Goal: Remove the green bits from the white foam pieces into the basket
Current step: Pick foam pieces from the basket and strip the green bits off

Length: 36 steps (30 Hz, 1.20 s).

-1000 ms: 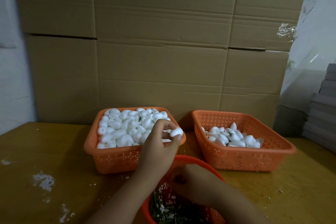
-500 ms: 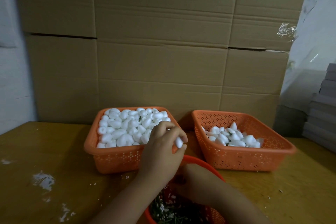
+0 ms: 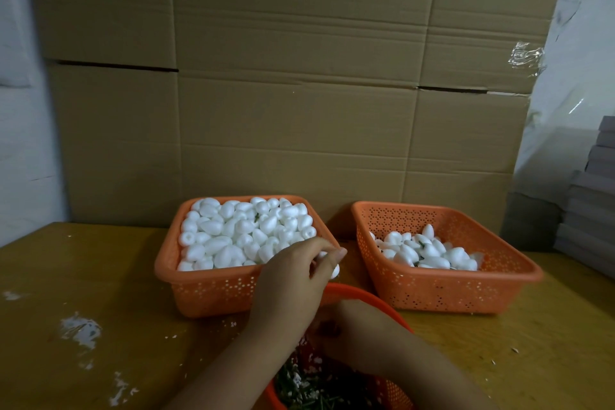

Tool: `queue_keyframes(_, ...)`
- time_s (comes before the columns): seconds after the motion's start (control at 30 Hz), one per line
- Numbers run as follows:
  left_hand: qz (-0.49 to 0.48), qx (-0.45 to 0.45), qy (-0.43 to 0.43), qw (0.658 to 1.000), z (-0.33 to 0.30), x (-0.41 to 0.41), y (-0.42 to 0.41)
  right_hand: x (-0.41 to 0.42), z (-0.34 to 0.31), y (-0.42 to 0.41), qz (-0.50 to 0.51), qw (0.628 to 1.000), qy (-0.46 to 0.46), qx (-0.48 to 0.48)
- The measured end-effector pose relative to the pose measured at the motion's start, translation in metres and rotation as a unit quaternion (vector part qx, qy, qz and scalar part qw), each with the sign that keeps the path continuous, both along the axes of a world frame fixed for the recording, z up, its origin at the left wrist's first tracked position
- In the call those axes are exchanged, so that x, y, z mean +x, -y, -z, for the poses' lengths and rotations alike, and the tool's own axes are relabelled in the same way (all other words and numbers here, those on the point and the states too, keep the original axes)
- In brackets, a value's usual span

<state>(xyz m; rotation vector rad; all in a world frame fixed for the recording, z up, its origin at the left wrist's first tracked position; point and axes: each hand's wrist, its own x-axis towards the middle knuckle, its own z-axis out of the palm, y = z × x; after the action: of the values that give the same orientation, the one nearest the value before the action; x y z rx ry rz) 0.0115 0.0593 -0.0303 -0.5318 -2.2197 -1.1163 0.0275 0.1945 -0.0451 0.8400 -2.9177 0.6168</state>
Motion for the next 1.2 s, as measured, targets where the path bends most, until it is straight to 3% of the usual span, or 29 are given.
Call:
queue_keyframes(0.17, 0.005, 0.056, 0.034, 0.998, 0.002, -0.004, 0.002, 0.001, -0.003, 0.002, 0.010, 0.999, -0.001, -0.038)
queue_keyframes(0.27, 0.020, 0.121, 0.045, 0.991, 0.002, -0.006, 0.003, -0.001, -0.009, 0.002, 0.069, 0.986, -0.014, -0.153)
queue_keyframes(0.43, 0.044, 0.196, 0.050, 0.978, 0.001, -0.011, 0.004, -0.004, -0.022, -0.005, 0.110, 0.895, 0.007, -0.433)
queue_keyframes(0.57, 0.066, 0.204, 0.059, 0.975, 0.004, -0.012, 0.004, -0.004, -0.026, -0.007, 0.100, 0.842, 0.027, -0.529)
queue_keyframes(0.73, 0.090, 0.194, 0.062, 0.975, 0.002, -0.012, 0.004, -0.001, -0.028, -0.006, 0.096, 0.831, 0.037, -0.547)
queue_keyframes(0.9, 0.098, 0.223, 0.076, 0.967, 0.002, -0.012, 0.006, 0.000, -0.031, -0.009, 0.128, 0.793, 0.021, -0.595)
queue_keyframes(1.07, 0.135, 0.220, 0.078, 0.963, 0.002, -0.010, 0.002, -0.001, -0.028, -0.007, 0.121, 0.834, 0.002, -0.539)
queue_keyframes(1.2, 0.149, 0.236, 0.081, 0.957, 0.001, -0.012, 0.002, -0.001, -0.026, -0.008, 0.117, 0.844, -0.005, -0.524)
